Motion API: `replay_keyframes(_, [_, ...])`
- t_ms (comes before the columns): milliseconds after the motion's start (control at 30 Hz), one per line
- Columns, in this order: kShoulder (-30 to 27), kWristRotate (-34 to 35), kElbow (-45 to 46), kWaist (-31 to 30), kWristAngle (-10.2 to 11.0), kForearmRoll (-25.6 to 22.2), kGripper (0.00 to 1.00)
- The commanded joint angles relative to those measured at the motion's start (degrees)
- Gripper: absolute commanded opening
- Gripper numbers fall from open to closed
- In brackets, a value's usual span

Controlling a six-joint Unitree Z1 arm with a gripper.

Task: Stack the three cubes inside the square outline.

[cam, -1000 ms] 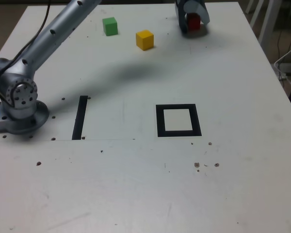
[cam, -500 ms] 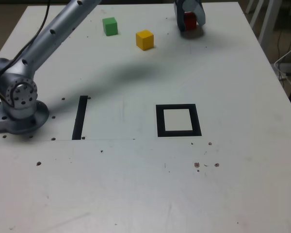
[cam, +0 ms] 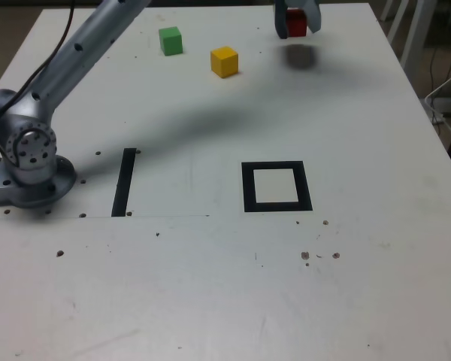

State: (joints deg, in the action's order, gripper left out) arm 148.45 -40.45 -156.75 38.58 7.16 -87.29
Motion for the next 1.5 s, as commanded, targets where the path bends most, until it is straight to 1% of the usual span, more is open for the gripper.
replay_keyframes(0, [-1.8, -0.1, -9.7, -1.1, 0.3, -1.3, 0.31])
replay_keyframes(267, [-6.2, 0.3, -3.0, -5.1, 0.9, -4.8, 0.31])
replay_keyframes(467, [-10.2, 1.2, 2.8, -7.5, 1.4, -5.8, 0.31])
replay_keyframes(800, [-18.9, 3.1, 15.4, -10.3, 2.0, -6.2, 0.31])
replay_keyframes(933, [-22.5, 4.5, 21.9, -11.6, 1.8, -5.4, 0.31])
replay_keyframes(1267, [-32.8, 10.4, 40.1, -17.0, 0.7, -0.3, 0.31])
replay_keyframes(1467, [-36.6, 14.6, 48.5, -21.3, -0.3, 2.2, 0.31])
